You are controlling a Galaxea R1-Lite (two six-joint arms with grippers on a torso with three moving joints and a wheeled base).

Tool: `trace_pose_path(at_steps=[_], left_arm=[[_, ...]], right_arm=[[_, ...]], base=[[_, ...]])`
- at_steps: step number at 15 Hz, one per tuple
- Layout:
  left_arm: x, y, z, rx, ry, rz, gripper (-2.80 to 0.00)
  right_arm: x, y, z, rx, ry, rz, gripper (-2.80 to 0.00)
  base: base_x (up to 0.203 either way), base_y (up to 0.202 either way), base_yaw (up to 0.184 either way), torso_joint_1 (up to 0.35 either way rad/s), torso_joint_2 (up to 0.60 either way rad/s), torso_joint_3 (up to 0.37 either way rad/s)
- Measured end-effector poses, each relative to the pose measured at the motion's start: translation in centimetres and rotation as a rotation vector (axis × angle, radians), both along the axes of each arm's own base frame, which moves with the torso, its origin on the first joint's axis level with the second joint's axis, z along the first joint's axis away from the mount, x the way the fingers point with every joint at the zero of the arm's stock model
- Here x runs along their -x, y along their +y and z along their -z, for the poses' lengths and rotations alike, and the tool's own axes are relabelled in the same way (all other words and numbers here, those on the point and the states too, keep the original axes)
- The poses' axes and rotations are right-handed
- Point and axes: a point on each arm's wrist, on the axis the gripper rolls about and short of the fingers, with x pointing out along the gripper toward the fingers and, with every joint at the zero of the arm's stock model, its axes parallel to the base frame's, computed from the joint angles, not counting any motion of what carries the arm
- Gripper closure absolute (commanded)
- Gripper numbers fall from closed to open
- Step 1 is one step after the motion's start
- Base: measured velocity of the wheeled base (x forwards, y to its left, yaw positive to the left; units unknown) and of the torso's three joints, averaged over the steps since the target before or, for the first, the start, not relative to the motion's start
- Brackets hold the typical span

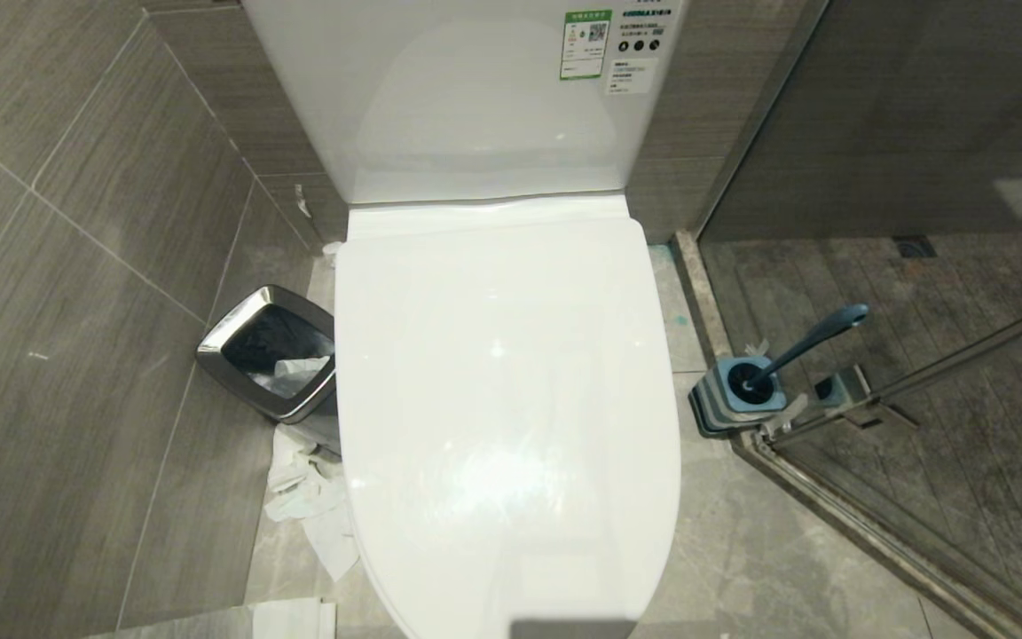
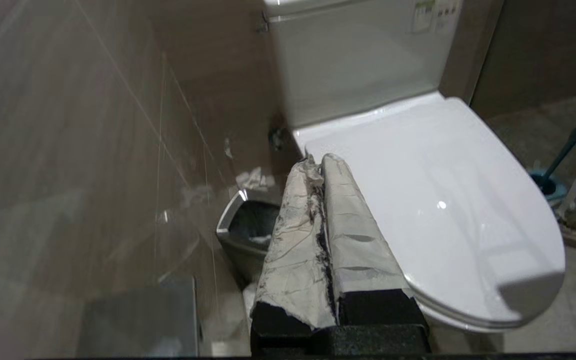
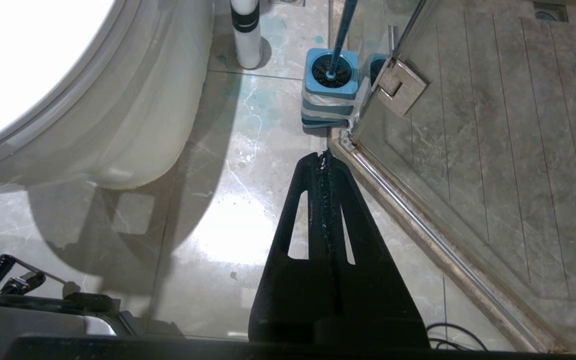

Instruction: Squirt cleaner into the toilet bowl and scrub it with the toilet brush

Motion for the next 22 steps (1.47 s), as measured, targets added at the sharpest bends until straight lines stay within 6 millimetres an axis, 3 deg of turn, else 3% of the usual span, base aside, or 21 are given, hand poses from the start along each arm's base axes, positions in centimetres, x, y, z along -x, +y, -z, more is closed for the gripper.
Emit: trace_pose_path(at_steps=[2, 7, 9, 12, 14, 17, 22], left_arm=[[-2.5, 0.0, 2.4, 0.009, 0.056, -0.001, 0.00], [-12.0, 0.1, 10.4, 0.020, 0.180, -0.039, 0.00], [-14.1, 0.1, 13.5, 0.010, 0.191, -0.059, 0.00], [-15.2, 0.2, 16.5, 0.021, 0.294, -0.091, 0.00], [-15.3, 0.2, 17.3, 0.044, 0.360, -0.097, 0.00], [-15.3, 0.2, 17.6, 0.017, 0.384, -0.105, 0.00], [-15.3, 0.3, 17.5, 0.138, 0.388, -0.108, 0.00]], right_arm=[[0.0, 0.0, 0.0, 0.000, 0.001, 0.000, 0.00], [0.0, 0.0, 0.0, 0.000, 0.001, -0.001, 0.00], [0.0, 0.0, 0.0, 0.000, 0.000, -0.001, 0.00], [0.0, 0.0, 0.0, 0.000, 0.000, 0.000, 0.00], [0.0, 0.0, 0.0, 0.000, 0.000, 0.000, 0.00], [0.0, 0.0, 0.0, 0.000, 0.000, 0.000, 0.00], [0.0, 0.0, 0.0, 0.000, 0.000, -0.001, 0.00]], base=[[0.000, 0.000, 0.000, 0.000, 0.00, 0.000], [0.000, 0.000, 0.000, 0.000, 0.00, 0.000], [0.000, 0.000, 0.000, 0.000, 0.00, 0.000], [0.000, 0.000, 0.000, 0.000, 0.00, 0.000], [0.000, 0.000, 0.000, 0.000, 0.00, 0.000], [0.000, 0.000, 0.000, 0.000, 0.00, 0.000], [0.000, 0.000, 0.000, 0.000, 0.00, 0.000]])
